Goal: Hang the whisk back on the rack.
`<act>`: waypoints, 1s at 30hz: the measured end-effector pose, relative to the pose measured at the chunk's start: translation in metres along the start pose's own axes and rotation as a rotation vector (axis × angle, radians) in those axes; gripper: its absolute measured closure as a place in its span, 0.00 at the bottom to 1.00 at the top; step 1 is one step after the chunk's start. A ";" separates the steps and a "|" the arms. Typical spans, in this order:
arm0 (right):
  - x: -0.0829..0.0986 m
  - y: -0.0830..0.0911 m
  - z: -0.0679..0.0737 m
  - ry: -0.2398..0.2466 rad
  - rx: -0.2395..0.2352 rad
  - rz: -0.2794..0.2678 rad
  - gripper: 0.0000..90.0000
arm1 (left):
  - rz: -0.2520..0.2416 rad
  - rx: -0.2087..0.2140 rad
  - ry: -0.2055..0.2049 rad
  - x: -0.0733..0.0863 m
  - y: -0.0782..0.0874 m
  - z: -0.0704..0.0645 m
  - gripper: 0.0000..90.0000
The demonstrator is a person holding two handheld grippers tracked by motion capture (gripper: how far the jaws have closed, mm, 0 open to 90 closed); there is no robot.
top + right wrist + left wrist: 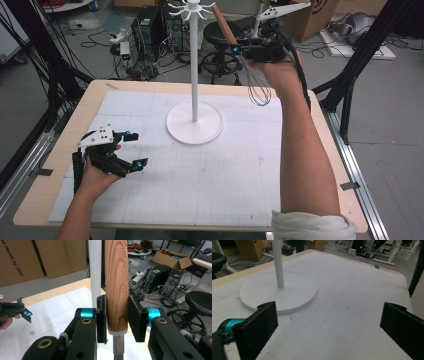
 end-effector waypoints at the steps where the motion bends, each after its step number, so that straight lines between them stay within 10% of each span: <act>1: 0.001 -0.001 0.001 -0.003 -0.001 0.005 0.79 | 0.001 0.001 0.000 0.000 0.000 0.000 0.02; 30: 0.010 -0.023 0.013 0.045 -0.005 0.056 0.74 | 0.006 0.000 0.001 0.001 0.000 0.001 0.02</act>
Point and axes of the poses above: each handheld gripper's, and its own axes: y roughly backward along the jaws, x roughly out of its underside, z roughly to its left, the point moved 8 cm from there along -y, roughly forward along the jaws, and after that the axes turned 13 degrees about -z, right-handed, at the moved point
